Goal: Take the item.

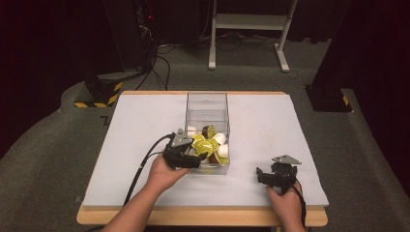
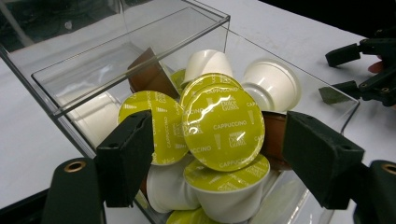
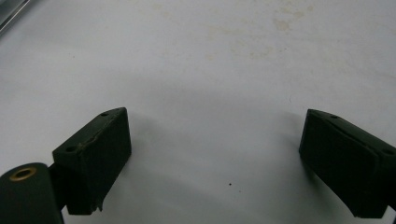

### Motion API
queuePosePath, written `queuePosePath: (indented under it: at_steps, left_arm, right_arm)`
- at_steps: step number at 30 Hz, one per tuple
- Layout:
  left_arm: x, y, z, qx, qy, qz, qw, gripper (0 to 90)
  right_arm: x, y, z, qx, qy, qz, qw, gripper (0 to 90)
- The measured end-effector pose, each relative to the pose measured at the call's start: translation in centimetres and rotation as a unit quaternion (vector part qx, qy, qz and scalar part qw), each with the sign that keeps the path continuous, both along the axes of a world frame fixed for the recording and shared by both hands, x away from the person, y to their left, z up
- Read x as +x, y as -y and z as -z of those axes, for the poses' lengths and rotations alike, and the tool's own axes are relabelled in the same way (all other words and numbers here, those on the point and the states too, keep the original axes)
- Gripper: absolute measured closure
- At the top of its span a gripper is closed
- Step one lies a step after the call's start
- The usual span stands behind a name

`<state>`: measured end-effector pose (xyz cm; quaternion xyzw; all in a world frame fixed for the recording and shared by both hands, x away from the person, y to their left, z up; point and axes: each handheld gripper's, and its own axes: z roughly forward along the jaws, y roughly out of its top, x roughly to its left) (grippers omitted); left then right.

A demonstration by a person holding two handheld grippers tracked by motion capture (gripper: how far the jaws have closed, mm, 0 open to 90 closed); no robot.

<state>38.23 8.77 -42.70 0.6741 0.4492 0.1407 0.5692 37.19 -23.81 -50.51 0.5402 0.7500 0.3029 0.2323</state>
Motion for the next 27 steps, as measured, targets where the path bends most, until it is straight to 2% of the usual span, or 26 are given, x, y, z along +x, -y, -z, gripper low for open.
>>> queuePosePath:
  at_steps: [2, 4, 11, 12, 14, 15, 18, 21, 27]
  left_arm:
    - [0.2, 0.3, 0.0, 0.01, 0.003, -0.001, 0.9999, 26.0]
    - [0.2, 0.5, 0.1, 0.007, 0.003, 0.005, 1.0, 29.4]
    - [0.3, 1.3, 0.7, 0.028, -0.002, 0.003, 0.9996, 25.7]
    - [0.3, 1.5, 0.8, 0.026, -0.003, 0.001, 0.9997, 25.3]
    - [0.4, 1.8, 0.9, 0.032, -0.001, -0.002, 0.9995, 25.3]
    - [0.4, 1.8, 1.0, 0.043, -0.001, 0.003, 0.9991, 25.3]
    - [0.5, 2.3, 1.1, 0.046, 0.002, -0.003, 0.9989, 25.4]
    - [0.5, 2.5, 1.2, 0.065, 0.009, -0.004, 0.9978, 26.4]
    - [0.6, 2.5, 1.4, 0.068, 0.008, -0.012, 0.9976, 28.5]
  right_arm:
    - [0.0, 0.0, 0.0, 0.0, 0.0, 0.0, 1.0, 9.0]
    - [0.0, 0.0, 0.0, 0.0, 0.0, 0.0, 1.0, 9.0]
    - [0.0, 0.0, 0.0, 0.0, 0.0, 0.0, 1.0, 9.0]
    - [0.0, 0.0, 0.0, 0.0, -0.001, 0.0, 1.0, 9.0]
    - [0.0, 0.0, 0.0, 0.0, -0.001, 0.0, 1.0, 9.0]
    - [0.0, 0.0, 0.0, 0.0, 0.0, 0.0, 1.0, 9.0]
    - [0.0, 0.0, 0.0, 0.0, -0.001, 0.0, 1.0, 9.0]
    - [0.0, 0.0, 0.0, 0.0, 0.0, 0.0, 1.0, 9.0]
    - [0.0, 0.0, 0.0, 0.0, -0.001, 0.0, 1.0, 9.0]
